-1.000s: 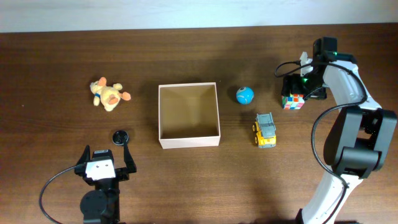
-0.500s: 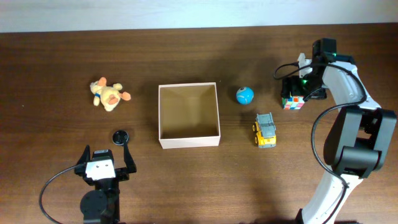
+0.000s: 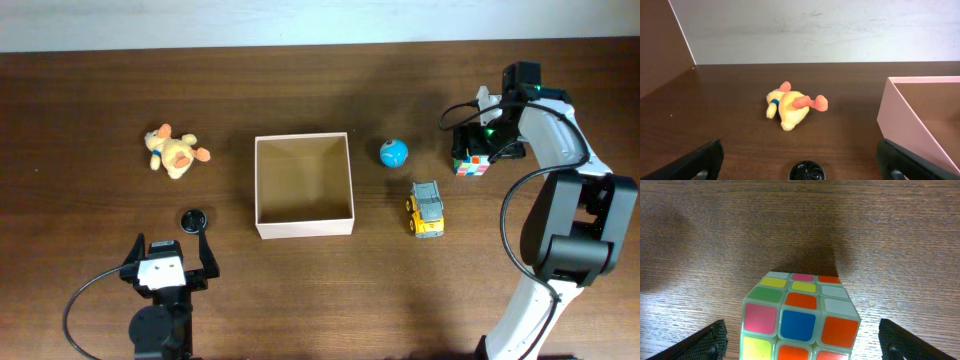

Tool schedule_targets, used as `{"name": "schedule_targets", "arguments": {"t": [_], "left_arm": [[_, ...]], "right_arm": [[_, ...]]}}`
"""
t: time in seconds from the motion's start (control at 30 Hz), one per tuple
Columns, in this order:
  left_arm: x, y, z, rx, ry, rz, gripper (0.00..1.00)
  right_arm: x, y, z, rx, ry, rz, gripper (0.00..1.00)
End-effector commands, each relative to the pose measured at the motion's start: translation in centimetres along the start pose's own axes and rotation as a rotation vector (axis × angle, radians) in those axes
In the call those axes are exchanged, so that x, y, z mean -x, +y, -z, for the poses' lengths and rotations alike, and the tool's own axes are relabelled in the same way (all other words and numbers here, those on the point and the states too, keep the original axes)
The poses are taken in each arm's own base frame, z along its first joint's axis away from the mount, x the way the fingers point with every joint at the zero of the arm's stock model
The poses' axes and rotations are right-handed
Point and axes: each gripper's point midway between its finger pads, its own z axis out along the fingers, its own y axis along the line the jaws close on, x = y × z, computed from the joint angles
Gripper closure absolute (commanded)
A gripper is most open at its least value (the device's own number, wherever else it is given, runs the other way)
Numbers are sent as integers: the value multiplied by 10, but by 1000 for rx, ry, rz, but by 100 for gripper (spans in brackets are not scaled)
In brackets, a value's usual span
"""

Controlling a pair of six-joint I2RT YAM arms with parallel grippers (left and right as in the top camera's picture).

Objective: Pack container
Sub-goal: 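Lower the right gripper and grasp the Rubik's cube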

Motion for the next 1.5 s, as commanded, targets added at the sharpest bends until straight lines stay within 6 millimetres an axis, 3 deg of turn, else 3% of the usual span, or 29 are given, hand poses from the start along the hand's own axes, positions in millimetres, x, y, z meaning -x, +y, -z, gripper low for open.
{"name": "schedule_targets", "arguments": {"t": [0.0,0.47,0.87,1.47], "left_arm": [[-1,-2,0,-10,0,6,1],[-1,-2,0,-10,0,6,1],[-1,-2,0,-10,0,6,1],[-1,-2,0,-10,0,6,1]], "right_arm": [[-5,5,-9,8,23,18,9],[-8,5,-11,9,28,17,10],[-8,5,-11,10,29,16,24],[-8,5,-11,10,31,13,36]]}}
